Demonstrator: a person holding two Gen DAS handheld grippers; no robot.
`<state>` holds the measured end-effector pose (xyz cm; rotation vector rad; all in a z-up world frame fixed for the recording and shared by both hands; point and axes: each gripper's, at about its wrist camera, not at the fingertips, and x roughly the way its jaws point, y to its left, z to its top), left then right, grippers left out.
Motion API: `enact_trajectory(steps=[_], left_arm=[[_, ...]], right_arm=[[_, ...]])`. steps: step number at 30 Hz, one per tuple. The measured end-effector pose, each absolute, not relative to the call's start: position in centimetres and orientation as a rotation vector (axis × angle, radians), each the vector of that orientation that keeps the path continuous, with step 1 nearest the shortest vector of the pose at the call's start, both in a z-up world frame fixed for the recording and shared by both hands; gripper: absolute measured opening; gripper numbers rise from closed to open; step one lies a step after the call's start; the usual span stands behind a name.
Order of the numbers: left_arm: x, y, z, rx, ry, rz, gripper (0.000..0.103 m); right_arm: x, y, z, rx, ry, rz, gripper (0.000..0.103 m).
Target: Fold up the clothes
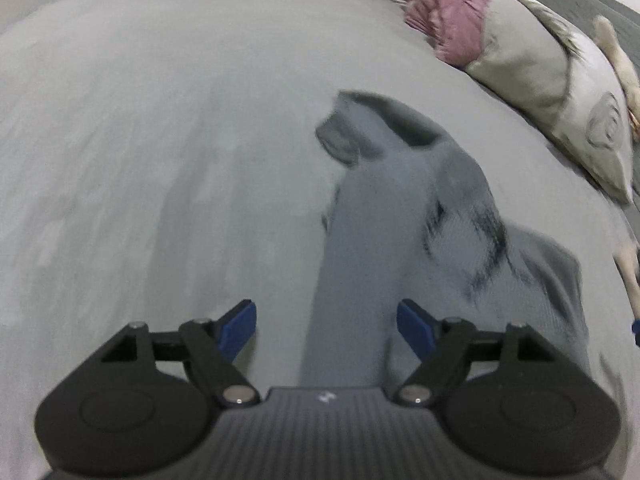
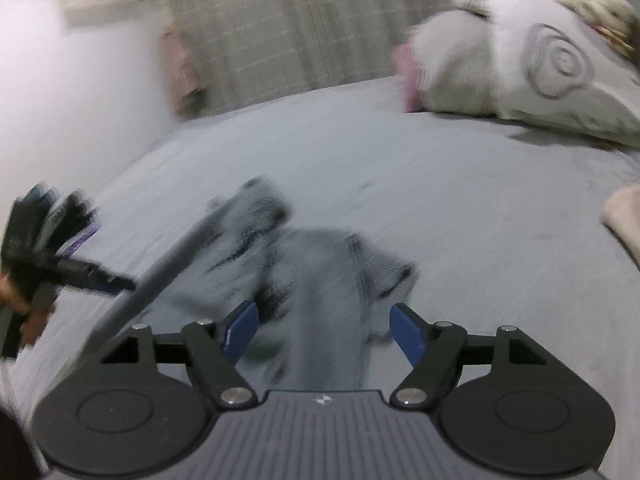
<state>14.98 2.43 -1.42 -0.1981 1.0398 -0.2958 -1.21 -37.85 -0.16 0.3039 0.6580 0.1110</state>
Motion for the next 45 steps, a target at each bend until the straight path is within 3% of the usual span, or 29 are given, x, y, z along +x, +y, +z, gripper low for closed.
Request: enact_trajectory(steps=[12, 15, 16, 17, 18, 19, 20, 23, 31, 35, 43, 45], left_arm=[[26.6, -5.2, 0.6, -0.210, 1.053, -0.400, 0.077], [29.4, -8.0, -0.4, -0.195, 1.148, -0.422, 0.077], [30.0, -8.7, -0.8, -0.189, 1.176, -0.426, 0.075], [30.4, -9.3, -1.3, -0.185, 1.196, -0.427, 0.061], [30.7, -9.8, -1.8, -0.180, 1.199, -0.423, 0.048], [30.9, -10.1, -2.1, -0.177, 1.200, -0.420, 0.018], [30.9, -10.1, -2.0, -0.184, 1.192, -0.424, 0.011], [30.3, -8.5, 0.1, -0.259, 1.011, -0.395, 0.004], [26.7, -1.7, 4.6, -0.352, 0.485, -0.199, 0.004], [26.2, 1.4, 2.9, -0.410, 0.453, -0.138, 0.004], [28.0, 5.6, -6.1, -0.532, 0.598, -0.131, 0.004], [28.1, 6.9, -6.9, -0.569, 0.605, -0.157, 0.004]], right_arm=[[6.9, -38.7, -4.0, 0.334, 0.774, 0.009, 0.049], [7.9, -37.3, -4.7, 0.275, 0.811, 0.035, 0.039], [8.1, -36.9, -5.0, 0.252, 0.821, 0.039, 0.024], [8.3, -36.4, -5.3, 0.228, 0.831, 0.044, 0.014], [8.2, -36.1, -5.3, 0.203, 0.828, 0.038, 0.012], [8.0, -36.1, -5.0, 0.207, 0.804, 0.025, 0.007], [7.8, -36.3, -4.6, 0.223, 0.774, 0.012, 0.007], [7.3, -36.4, -2.8, 0.238, 0.668, -0.034, 0.006], [10.6, -35.3, 1.8, 0.087, 0.410, -0.175, 0.006], [12.2, -34.4, 1.8, -0.001, 0.342, -0.279, 0.006], [15.0, -37.2, -3.2, 0.021, 0.602, -0.373, 0.007], [14.9, -37.3, -3.0, 0.024, 0.600, -0.378, 0.015]])
